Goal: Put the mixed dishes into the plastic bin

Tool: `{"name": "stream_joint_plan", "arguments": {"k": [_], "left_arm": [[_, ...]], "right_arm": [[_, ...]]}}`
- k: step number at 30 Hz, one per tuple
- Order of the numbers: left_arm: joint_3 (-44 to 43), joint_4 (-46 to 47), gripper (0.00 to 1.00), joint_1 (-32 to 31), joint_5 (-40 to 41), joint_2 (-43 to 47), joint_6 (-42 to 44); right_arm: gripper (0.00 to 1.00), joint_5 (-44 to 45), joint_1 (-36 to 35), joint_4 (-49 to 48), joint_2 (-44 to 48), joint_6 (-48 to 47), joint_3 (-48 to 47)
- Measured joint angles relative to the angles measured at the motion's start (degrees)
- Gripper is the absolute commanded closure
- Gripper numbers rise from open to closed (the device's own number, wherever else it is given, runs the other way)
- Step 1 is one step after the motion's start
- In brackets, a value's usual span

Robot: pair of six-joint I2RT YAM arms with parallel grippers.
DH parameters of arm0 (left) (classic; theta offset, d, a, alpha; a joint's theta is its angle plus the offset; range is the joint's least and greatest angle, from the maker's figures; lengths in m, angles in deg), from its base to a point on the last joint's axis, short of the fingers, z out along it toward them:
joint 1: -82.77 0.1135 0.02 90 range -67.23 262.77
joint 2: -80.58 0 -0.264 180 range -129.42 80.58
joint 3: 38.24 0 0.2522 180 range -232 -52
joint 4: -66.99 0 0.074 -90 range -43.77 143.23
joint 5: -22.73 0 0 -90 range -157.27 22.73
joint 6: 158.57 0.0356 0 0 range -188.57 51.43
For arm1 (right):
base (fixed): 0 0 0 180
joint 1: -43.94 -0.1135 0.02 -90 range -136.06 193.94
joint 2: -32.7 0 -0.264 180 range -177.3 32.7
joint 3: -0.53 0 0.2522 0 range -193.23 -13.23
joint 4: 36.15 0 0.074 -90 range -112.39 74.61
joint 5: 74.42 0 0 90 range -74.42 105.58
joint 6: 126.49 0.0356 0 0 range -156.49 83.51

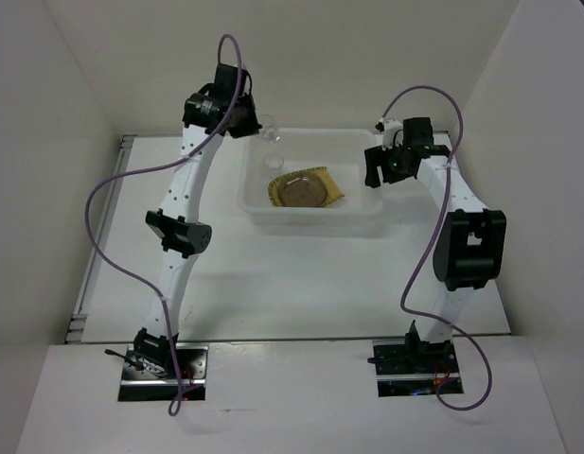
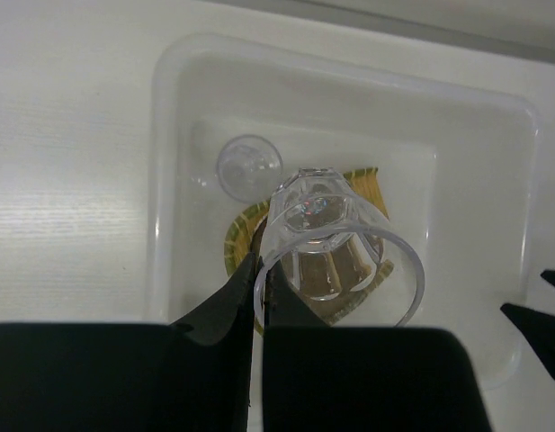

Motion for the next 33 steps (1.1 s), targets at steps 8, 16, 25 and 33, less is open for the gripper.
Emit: {"name": "stream_joint_plan", "arguments": {"k": [8,16,25,33], "left_arm": [[-1.6,-3.2,1.00,-5.9,-3.2,-4.3,0.3],[-1.6,-3.0,0.98,-12.5,-7.3,-10.1,0.4],[-1.6,-0.4,0.98,-14.7,-9.9,-12.3,0.3],[-1.6,-0.1,0.97,-14.8,-10.0,-14.8,0.0]], "right_arm": [[0.40,-0.9,0.0,-0.8,-3.2,-0.9,-0.6],[0.64,-3.5,0.0,-0.7,-3.2,-2.5,-0.5],[0.83,-7.1,-1.8,-1.1,-3.3,-2.6,0.5],[0.83,-10.3,-3.9,-1.4,-2.3,-3.0,2.6]]}}
